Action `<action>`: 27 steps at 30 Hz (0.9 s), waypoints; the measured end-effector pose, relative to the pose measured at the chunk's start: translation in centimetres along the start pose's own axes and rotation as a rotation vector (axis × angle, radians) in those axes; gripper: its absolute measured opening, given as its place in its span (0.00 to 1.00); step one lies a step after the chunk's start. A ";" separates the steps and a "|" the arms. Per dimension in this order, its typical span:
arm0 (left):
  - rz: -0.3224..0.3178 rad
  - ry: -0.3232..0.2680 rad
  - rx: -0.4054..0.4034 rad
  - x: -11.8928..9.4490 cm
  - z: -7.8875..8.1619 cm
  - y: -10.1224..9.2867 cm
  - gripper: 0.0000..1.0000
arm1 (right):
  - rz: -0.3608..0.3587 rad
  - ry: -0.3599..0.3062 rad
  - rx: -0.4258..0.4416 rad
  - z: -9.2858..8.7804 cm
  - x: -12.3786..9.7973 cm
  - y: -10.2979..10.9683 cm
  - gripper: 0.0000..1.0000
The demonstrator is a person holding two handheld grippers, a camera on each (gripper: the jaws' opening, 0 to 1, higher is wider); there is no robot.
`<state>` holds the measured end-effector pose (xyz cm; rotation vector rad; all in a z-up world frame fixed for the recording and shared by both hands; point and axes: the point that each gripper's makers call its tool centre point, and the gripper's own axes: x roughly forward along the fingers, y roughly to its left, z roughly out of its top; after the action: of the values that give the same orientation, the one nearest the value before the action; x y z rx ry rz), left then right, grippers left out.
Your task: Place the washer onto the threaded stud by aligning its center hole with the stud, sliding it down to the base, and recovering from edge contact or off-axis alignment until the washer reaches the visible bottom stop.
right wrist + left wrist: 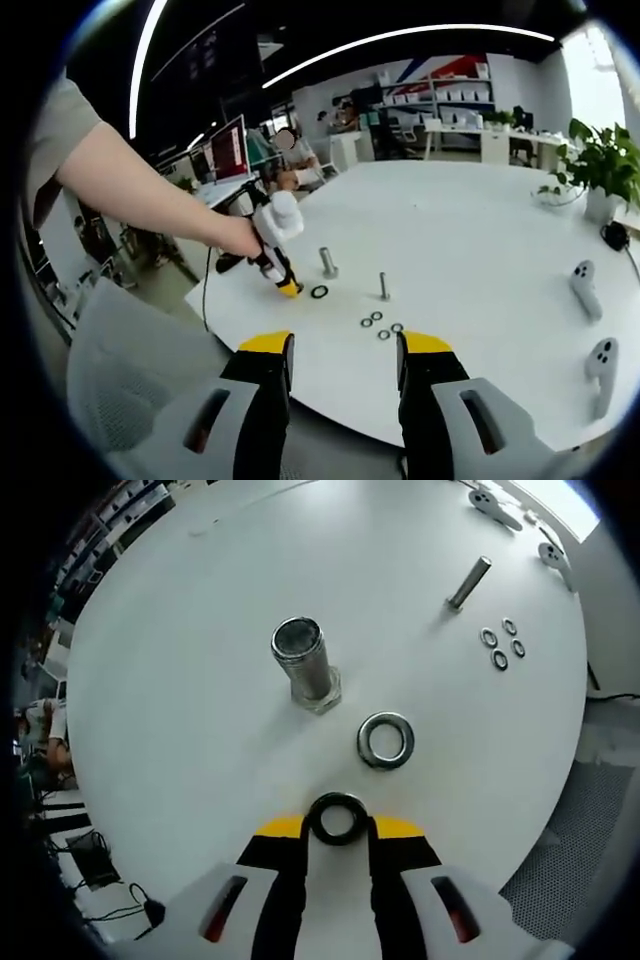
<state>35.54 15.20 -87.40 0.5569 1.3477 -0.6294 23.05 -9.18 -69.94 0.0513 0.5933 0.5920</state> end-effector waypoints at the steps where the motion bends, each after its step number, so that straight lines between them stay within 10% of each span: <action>1: 0.000 -0.008 0.013 0.0 0.0 -0.1 0.21 | -0.001 0.000 -0.005 0.0 0.0 0.0 0.43; 27: -0.009 -0.080 0.040 -0.2 -0.4 0.2 0.19 | -0.014 0.002 -0.010 0.0 -0.1 -0.2 0.43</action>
<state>35.35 15.66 -87.22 0.5528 1.2658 -0.6799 23.13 -9.39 -69.93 0.0369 0.5922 0.5813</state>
